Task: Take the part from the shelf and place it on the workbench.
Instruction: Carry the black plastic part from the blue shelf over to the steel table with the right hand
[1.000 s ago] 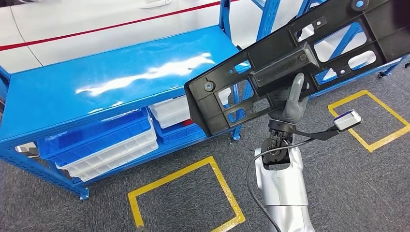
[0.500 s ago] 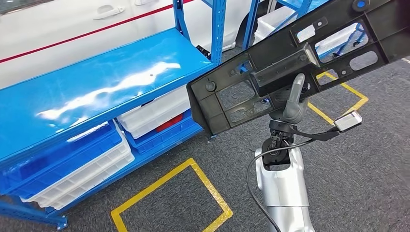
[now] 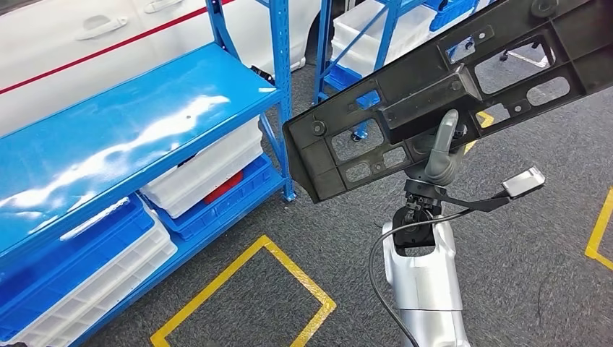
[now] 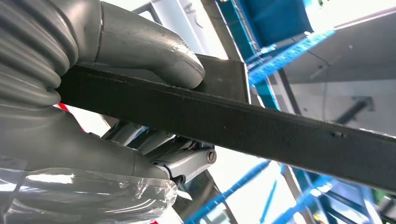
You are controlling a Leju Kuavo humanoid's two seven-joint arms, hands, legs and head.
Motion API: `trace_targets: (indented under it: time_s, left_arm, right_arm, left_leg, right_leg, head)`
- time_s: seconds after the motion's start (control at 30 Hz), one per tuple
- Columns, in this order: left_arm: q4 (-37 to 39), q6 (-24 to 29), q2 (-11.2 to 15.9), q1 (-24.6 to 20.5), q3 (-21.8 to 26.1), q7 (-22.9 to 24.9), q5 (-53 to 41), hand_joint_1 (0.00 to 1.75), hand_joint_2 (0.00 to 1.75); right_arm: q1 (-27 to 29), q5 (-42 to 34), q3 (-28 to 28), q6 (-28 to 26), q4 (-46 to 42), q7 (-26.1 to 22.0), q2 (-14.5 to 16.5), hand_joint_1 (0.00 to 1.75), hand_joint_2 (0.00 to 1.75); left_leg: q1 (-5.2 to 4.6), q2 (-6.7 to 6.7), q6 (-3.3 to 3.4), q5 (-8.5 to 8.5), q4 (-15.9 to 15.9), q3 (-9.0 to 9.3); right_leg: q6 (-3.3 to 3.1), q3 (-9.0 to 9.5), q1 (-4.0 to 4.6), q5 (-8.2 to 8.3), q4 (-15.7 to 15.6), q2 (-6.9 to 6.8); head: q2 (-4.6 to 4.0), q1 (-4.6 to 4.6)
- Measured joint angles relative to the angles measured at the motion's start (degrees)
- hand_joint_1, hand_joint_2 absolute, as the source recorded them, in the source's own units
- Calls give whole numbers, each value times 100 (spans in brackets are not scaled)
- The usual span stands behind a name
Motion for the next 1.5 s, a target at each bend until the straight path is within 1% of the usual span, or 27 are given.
trace_targets:
  time_s: [0.07, 0.13, 0.2, 0.27, 0.33, 0.37, 0.43, 0.47, 0.5, 0.57, 0.63, 0.7, 0.77, 0.83, 0.87, 0.9, 0.93, 1.0, 1.07, 1.13, 1.2, 1.27, 1.33, 1.37, 1.4, 1.43, 1.5]
  left_arm:
    - [0, -5, 0, -3, 4, 3, -10, 0, 175]
    - [0, -10, -2, -18, 5, 8, -20, 0, 175]
    - [0, -14, -3, -30, 5, 9, -29, 0, 175]
    - [0, -17, -2, -18, 6, 13, -33, 0, 175]
    - [0, -19, 1, 3, 8, 34, -32, 0, 175]
    - [0, -19, 4, 7, 9, 62, -30, 0, 175]
    - [0, -8, 15, 7, 11, 182, -29, 0, 175]
    - [0, 2, 22, 9, 14, 261, -35, 0, 175]
    - [1, 13, 26, 13, 17, 368, -46, 0, 175]
    - [3, 32, 28, 21, 27, 599, -75, 0, 175]
    - [4, 40, 21, 16, 33, 856, -108, 0, 175]
    - [4, 39, 15, 8, 34, 1076, -137, 0, 175]
    - [4, 22, 15, 12, 35, 1263, -166, 0, 175]
    - [4, 1, 22, 16, 36, 1411, -191, 0, 175]
    - [4, -4, 26, 17, 36, 1456, -199, 0, 175]
    - [4, -5, 31, 17, 36, 1482, -211, 0, 175]
    - [4, -3, 33, 18, 36, 1495, -223, 0, 175]
    - [4, 4, 37, 27, 36, 1501, -250, 0, 175]
    - [4, 9, 42, 36, 36, 1501, -275, 0, 175]
    - [4, 10, 46, 33, 37, 1502, -299, 0, 175]
    - [4, 10, 51, 31, 38, 1502, -309, 0, 175]
    - [4, 7, 55, 20, 40, 1501, -311, 0, 175]
    - [4, 3, 56, -17, 40, 1503, -311, 0, 175]
    - [4, 1, 57, -34, 40, 1507, -312, 0, 175]
    - [4, -1, 58, -44, 40, 1513, -315, 0, 175]
    - [4, -2, 58, -41, 40, 1521, -320, 0, 175]
    - [5, -3, 58, -15, 40, 1532, -328, 0, 175]
  right_arm:
    - [-12, 7, -3, -34, -9, -13, 0, 175, 175]
    - [-14, 9, -8, -62, -9, -27, -2, 175, 175]
    - [-29, 12, -15, -68, -4, -43, 2, 175, 175]
    - [-42, 19, -20, -72, 16, -52, 19, 175, 175]
    - [-33, 36, -20, -87, 50, -51, 31, 175, 175]
    - [-27, 51, -20, -99, 65, -51, 33, 175, 175]
    - [-23, 88, -20, -128, 82, -51, 47, 175, 175]
    - [-24, 104, -20, -139, 84, -51, 60, 175, 175]
    - [-30, 119, -20, -150, 84, -49, 75, 175, 175]
    - [-37, 146, -20, -163, 82, -27, 117, 175, 175]
    - [-35, 182, -20, -171, 80, 7, 149, 175, 175]
    - [-35, 218, -20, -176, 80, 26, 165, 175, 175]
    - [-33, 240, -20, -180, 81, 35, 195, 175, 175]
    - [-1, 258, -20, -183, 82, 44, 223, 175, 175]
    - [18, 267, -20, -185, 82, 48, 230, 175, 175]
    - [31, 280, -20, -187, 78, 49, 232, 175, 175]
    - [39, 290, -20, -190, 66, 49, 232, 175, 175]
    - [35, 310, -20, -197, 18, 50, 235, 175, 175]
    - [33, 330, -20, -210, -40, 56, 244, 175, 175]
    - [47, 355, -20, -237, -97, 72, 250, 175, 175]
    - [58, 383, -19, -262, -160, 84, 262, 175, 175]
    - [68, 416, -17, -275, -206, 89, 292, 175, 175]
    - [95, 444, -16, -301, -222, 101, 313, 175, 175]
    - [110, 455, -15, -320, -228, 108, 313, 175, 175]
    - [122, 464, -15, -336, -240, 112, 313, 175, 175]
    - [128, 470, -15, -346, -256, 115, 313, 175, 175]
    - [129, 484, -14, -357, -292, 119, 313, 175, 175]
  left_leg:
    - [-23, 114, -49, -12, -7, 21]
    - [-20, 175, -109, -38, -9, 48]
    - [3, -82, -167, -223, 222, -34]
    - [34, -412, -201, -591, 876, -319]
    - [50, -496, -226, -805, 1469, -585]
    - [63, -503, -239, -750, 1499, -596]
    - [108, -583, -259, -382, 972, -341]
    - [140, -734, -266, -229, 616, -168]
    - [167, -905, -269, -134, 317, -34]
    - [178, -1121, -249, -121, 97, 50]
    - [158, -1014, -182, -85, 69, 50]
    - [156, -850, -99, -47, 28, 66]
    - [133, -670, -47, -33, 9, 67]
    - [99, -484, -27, -39, 9, 62]
    - [89, -398, -23, -44, 10, 64]
    - [81, -310, -23, -50, 10, 69]
    - [75, -230, -29, -59, 10, 79]
    - [47, -91, -62, -87, 13, 103]
    - [14, 21, -114, -118, 6, 129]
    - [4, 122, -172, -148, -13, 164]
    - [20, -30, -226, -280, 129, 137]
    - [37, -326, -254, -611, 695, -92]
    - [39, -438, -259, -896, 1397, -400]
    - [39, -452, -255, -893, 1541, -466]
    - [40, -468, -247, -780, 1475, -439]
    - [43, -504, -233, -575, 1202, -323]
    - [68, -788, -198, -207, 477, -39]
  right_leg:
    - [-77, 89, 59, 16, -215, -58]
    - [-127, 87, 38, 62, -266, 103]
    - [-183, 101, -8, 117, -330, 242]
    - [-224, 88, -28, 147, -347, 386]
    - [-231, 65, -28, 161, -338, 555]
    - [-223, 57, -31, 166, -328, 646]
    - [-196, 46, -44, 164, -284, 826]
    - [-173, 32, -56, 158, -256, 906]
    - [-141, 4, -57, 155, -215, 984]
    - [-49, -73, -80, 182, -181, 1128]
    - [39, -128, -106, 230, -193, 1238]
    - [81, -222, -87, 120, -19, 1009]
    - [99, -518, -62, -222, 620, 594]
    - [108, -834, -65, -479, 1302, 413]
    - [105, -876, -66, -477, 1413, 386]
    - [94, -792, -65, -371, 1281, 361]
    - [76, -606, -60, -209, 961, 306]
    - [4, -178, -7, 26, 187, 25]
    - [-81, -12, 55, 54, -148, -125]
    - [-149, -8, 59, 67, -184, 18]
    - [-214, 14, 27, 101, -234, 159]
    - [-269, 23, 10, 125, -259, 291]
    - [-293, 19, 20, 129, -251, 444]
    - [-296, 18, 25, 129, -243, 533]
    - [-295, 19, 29, 128, -231, 628]
    - [-291, 21, 30, 127, -218, 724]
    - [-264, -7, 25, 133, -184, 898]
  head:
    - [0, -1]
    - [1, -1]
    - [1, -1]
    - [1, -1]
    - [1, -1]
    - [0, -1]
    - [0, -1]
    - [0, -1]
    - [0, -1]
    - [1, 0]
    - [1, 1]
    - [0, 2]
    - [0, 2]
    - [0, 2]
    - [0, 2]
    - [0, 2]
    - [0, 2]
    - [0, 1]
    - [0, 1]
    - [0, 1]
    - [1, 1]
    - [1, 1]
    - [0, 1]
    - [0, 1]
    - [0, 1]
    - [0, 1]
    - [1, 1]
